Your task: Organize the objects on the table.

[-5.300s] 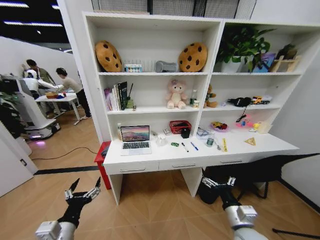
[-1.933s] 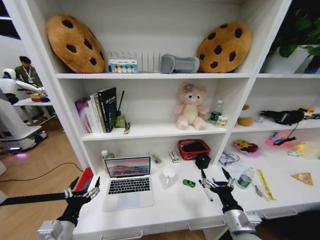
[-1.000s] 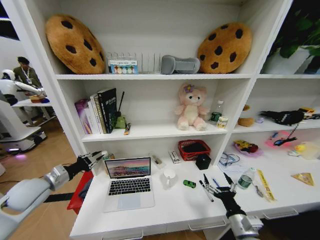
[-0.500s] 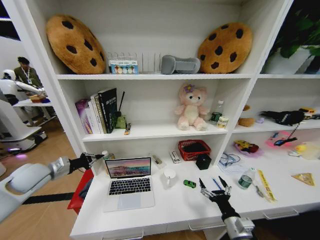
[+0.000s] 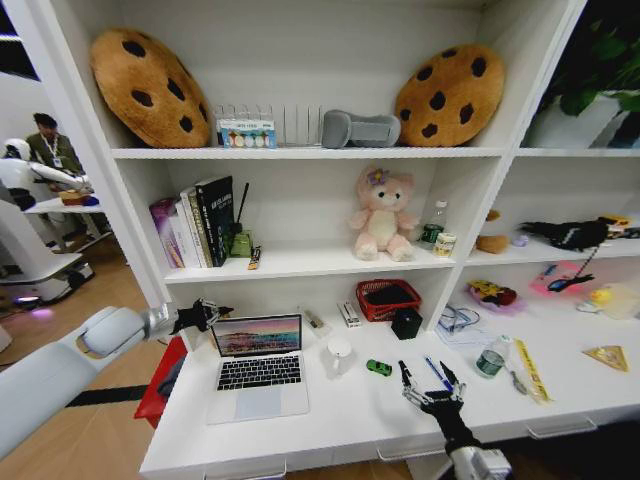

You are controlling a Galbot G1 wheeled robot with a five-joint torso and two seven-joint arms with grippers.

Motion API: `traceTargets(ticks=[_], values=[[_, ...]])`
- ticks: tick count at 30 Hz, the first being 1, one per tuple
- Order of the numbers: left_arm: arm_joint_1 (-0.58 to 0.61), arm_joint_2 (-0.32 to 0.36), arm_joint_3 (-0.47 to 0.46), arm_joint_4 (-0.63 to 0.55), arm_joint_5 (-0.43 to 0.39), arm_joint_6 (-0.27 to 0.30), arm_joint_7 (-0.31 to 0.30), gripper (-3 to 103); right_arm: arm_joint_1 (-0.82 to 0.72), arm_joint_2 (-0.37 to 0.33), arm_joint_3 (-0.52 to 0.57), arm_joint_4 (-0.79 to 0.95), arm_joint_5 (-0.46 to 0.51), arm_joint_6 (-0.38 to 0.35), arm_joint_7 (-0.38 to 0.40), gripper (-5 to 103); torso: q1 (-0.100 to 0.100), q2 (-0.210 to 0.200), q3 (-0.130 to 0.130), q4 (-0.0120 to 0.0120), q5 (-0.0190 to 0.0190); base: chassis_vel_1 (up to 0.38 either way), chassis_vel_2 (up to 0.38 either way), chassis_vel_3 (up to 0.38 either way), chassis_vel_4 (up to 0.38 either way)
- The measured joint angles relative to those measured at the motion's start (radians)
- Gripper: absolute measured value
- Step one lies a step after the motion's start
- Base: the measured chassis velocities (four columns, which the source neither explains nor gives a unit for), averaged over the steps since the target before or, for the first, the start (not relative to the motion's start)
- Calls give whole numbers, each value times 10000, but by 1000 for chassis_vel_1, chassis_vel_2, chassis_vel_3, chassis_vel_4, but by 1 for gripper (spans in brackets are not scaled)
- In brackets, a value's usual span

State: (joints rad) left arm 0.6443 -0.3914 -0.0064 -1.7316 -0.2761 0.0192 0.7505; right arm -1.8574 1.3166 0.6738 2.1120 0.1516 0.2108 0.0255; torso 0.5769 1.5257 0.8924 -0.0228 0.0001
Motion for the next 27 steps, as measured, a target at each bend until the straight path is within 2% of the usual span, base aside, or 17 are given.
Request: traceTargets(ticks=[1, 2, 4, 9, 12, 15, 19, 23, 27], values=[[-183, 1, 57, 63, 460, -304, 505, 0, -35, -1, 30, 69, 15, 0, 17, 100, 1, -1, 0, 0, 1, 0, 0, 0, 0], [-183, 1, 57, 63, 460, -304, 505, 0, -35, -1, 30, 69, 15, 0, 17, 100, 1, -1, 0, 0, 1, 0, 0, 0, 0], [-313, 70, 71, 96, 993, -675, 1075, 0, -151, -24, 198, 246, 195, -8, 56, 100, 0, 0, 0, 1, 0, 0, 0, 0, 0], [-601, 15, 230, 222, 1109, -767, 1194, 0, -231, -44, 410, 172, 331, 73, 80, 100, -1, 0, 0, 4, 0, 0, 0, 0, 0], [-1028, -210, 552, 373, 1160, -735, 1160, 0, -224, 5, 404, 97, 333, 105, 83, 100, 0, 0, 0, 3, -1, 0, 0, 0, 0], [-1797, -517, 1287, 458, 1323, -676, 1212, 0, -181, 88, 309, 97, 291, 107, 96, 100, 0, 0, 0, -1, 0, 0, 0, 0, 0], [-2008, -652, 1533, 455, 1417, -611, 1261, 0, -163, 81, 319, 109, 301, 106, 116, 100, 0, 0, 0, -1, 1, 0, 0, 0, 0], [-2048, -637, 1587, 405, 1795, -704, 1797, 0, -159, 40, 447, 89, 420, 103, 140, 100, 0, 0, 0, 0, -1, 0, 0, 0, 0], [-1928, -494, 1537, 288, 1802, -940, 1946, 0, -163, 45, 462, 89, 497, 93, 175, 100, 0, 0, -1, 2, 3, 0, 0, 0, 0]])
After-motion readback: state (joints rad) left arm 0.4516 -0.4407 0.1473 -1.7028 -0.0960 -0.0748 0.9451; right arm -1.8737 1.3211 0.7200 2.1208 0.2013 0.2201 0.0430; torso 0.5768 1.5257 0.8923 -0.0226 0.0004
